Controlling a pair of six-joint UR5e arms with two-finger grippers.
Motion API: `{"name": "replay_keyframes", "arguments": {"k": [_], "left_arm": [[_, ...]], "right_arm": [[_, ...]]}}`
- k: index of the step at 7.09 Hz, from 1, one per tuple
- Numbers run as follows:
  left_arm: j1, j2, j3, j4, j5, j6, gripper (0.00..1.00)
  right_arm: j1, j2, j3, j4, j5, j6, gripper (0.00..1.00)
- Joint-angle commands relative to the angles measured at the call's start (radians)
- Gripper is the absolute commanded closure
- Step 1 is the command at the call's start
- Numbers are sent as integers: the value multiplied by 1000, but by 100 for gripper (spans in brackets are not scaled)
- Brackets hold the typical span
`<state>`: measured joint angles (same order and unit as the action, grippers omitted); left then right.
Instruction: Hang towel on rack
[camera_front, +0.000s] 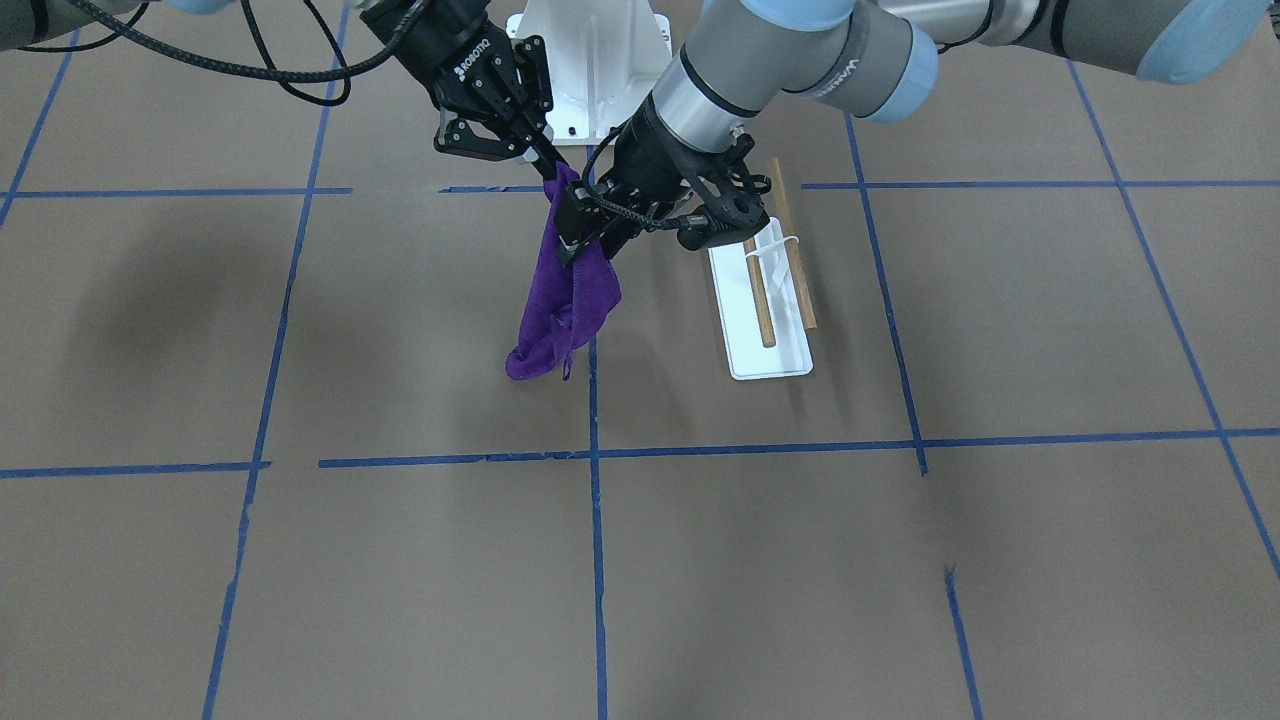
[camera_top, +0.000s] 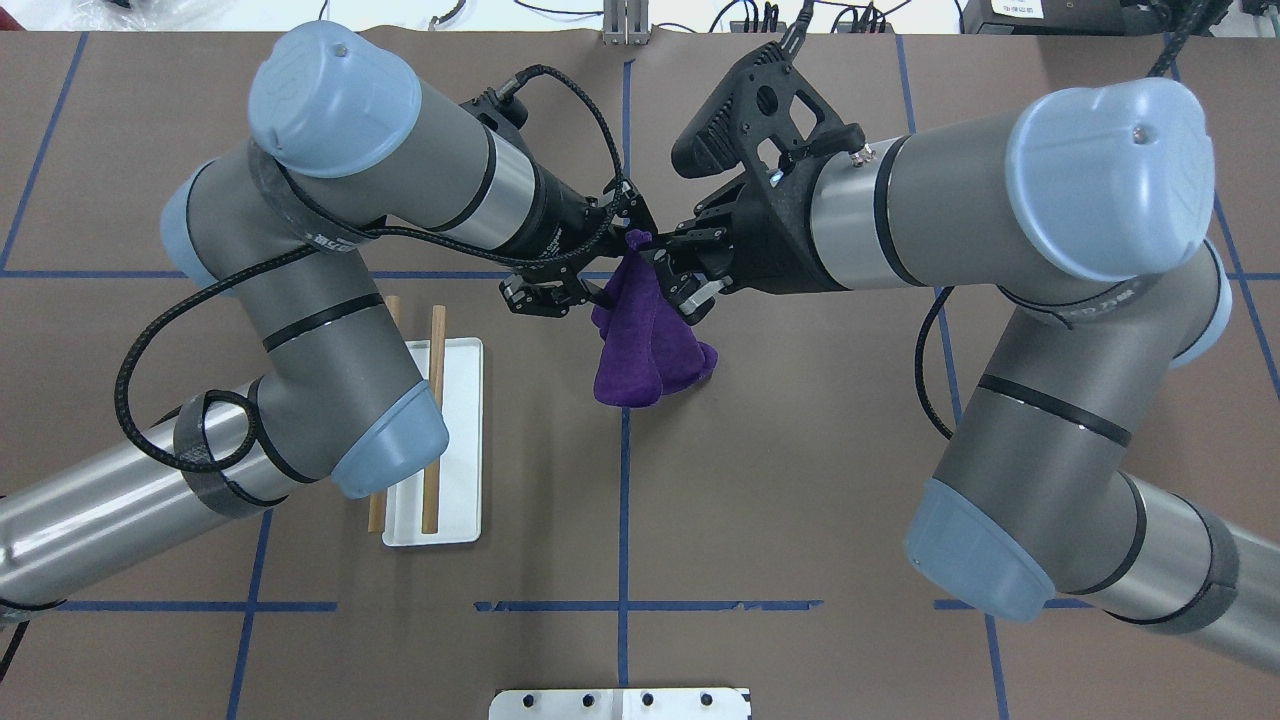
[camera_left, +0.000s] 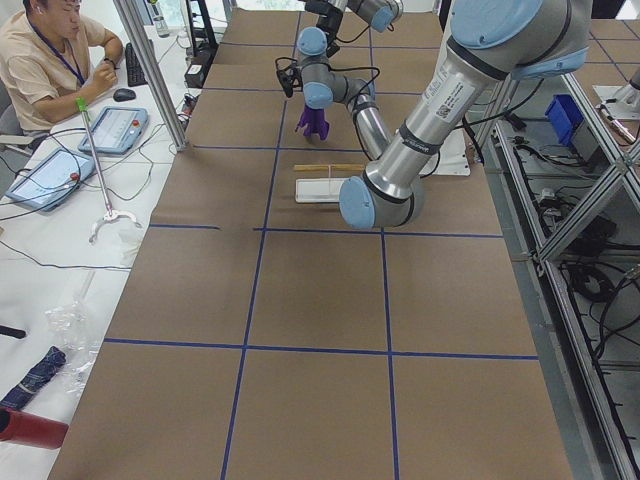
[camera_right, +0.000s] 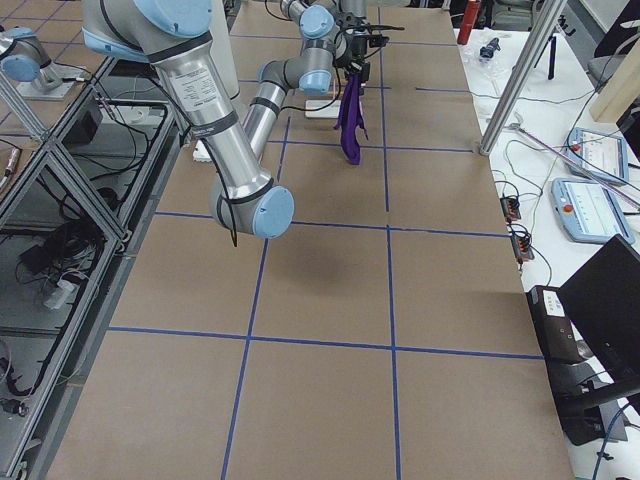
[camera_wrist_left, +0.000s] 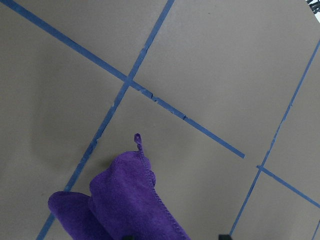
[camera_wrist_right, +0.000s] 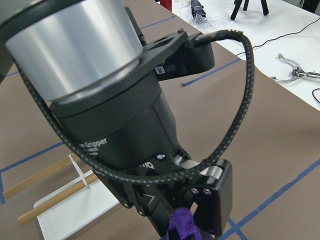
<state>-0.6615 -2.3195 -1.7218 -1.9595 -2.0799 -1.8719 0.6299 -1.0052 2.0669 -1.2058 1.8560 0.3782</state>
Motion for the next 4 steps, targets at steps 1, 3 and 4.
{"name": "replay_keyframes", "arguments": {"k": [1,3,4], "left_arm": [[7,6,-7,-10,1,-16,100],[7,8,-9,-10,3,-15,100],[7,8,-10,-10,3,-13,100]], "right_arm": [[1,-1,4,0,0,1,100],[-1,-6,2,0,17,1,100],[-28,-6,2,-6,28,25,62]]}}
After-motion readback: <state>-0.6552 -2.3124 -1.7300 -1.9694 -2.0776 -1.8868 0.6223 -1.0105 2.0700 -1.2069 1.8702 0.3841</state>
